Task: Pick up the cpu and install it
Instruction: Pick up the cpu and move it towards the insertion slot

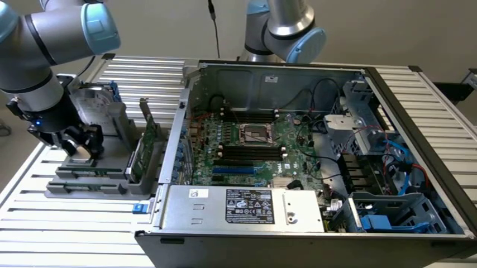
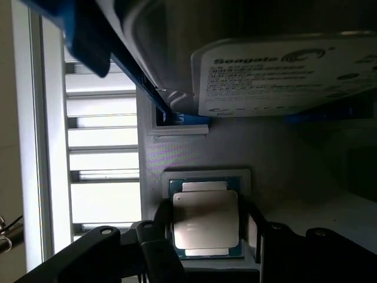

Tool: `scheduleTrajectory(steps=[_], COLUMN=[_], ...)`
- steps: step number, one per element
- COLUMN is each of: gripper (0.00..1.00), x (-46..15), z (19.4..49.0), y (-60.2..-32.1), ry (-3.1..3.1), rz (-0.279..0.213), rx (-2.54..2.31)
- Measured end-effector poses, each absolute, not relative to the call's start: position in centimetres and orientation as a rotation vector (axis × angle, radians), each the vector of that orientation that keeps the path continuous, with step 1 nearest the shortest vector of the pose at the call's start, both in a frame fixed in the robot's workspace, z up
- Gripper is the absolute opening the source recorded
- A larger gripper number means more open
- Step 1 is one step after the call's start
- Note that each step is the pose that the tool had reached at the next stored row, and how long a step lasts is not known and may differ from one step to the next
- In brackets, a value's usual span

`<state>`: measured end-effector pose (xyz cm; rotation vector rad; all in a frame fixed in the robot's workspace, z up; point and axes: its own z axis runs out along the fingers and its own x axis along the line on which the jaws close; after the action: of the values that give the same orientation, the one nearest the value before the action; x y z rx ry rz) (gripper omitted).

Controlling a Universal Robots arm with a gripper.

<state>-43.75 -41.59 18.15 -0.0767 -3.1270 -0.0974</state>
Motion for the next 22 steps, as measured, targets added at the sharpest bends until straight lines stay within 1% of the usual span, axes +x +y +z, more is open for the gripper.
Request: scheduleTrajectory(steps=[1,13,22], gripper=[0.55,0.55,0.55], x=[-43.8,-43.8,-43.8], z=[18.2,18.4,21.1], y=[-41.6,-41.6,-41.6], ry=[-3.127,-3.127,-3.126], rz=[-0.097,-0.101,-0.113], rx=[-0.077,-0.077,-0.077])
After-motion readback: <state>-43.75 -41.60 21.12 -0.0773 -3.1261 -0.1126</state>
